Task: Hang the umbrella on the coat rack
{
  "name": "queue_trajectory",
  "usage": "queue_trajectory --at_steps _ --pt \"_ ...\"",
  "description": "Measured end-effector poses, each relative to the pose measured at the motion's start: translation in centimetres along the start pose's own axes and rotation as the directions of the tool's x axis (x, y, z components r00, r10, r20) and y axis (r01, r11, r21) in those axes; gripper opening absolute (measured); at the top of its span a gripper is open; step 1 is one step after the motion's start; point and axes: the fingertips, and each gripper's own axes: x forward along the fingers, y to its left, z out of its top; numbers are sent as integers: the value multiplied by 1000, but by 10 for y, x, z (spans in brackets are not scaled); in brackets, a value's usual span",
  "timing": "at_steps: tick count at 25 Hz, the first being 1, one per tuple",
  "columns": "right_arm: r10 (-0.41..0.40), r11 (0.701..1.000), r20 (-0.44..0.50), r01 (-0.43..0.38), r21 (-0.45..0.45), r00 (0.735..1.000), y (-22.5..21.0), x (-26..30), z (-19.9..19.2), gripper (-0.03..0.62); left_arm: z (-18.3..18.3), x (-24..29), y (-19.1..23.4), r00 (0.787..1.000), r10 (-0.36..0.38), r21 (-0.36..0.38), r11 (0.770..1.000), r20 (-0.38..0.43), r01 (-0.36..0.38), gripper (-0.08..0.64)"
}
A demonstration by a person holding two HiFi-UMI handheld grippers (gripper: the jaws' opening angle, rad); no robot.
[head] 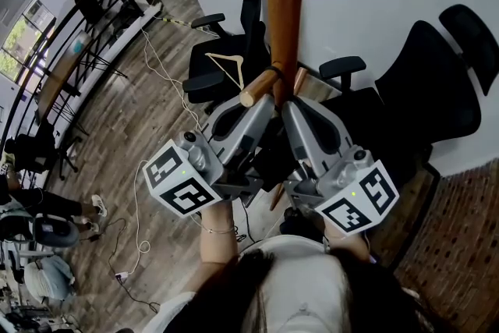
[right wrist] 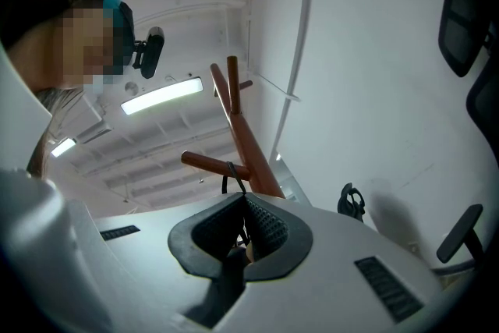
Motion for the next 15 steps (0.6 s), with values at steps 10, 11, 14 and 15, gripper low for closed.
queue_trajectory --at_steps 10,11,14,15 --pt "-1 999 -8 1 -37 1000 1 1 -3 37 -10 2 1 999 18 22 1000 -37 -17 8" --pt "-3 999 -8 3 -43 1000 1 1 -3 37 -11 2 1 999 20 25 1000 -42 -19 8" --pt "1 999 -3 -1 -46 1000 1 0 -2 37 -11 3 0 999 18 20 1000 -43 -17 8" --pt "4 999 -2 -4 -46 1000 1 0 -2 37 -11 3 0 999 17 19 1000 -41 -16 8"
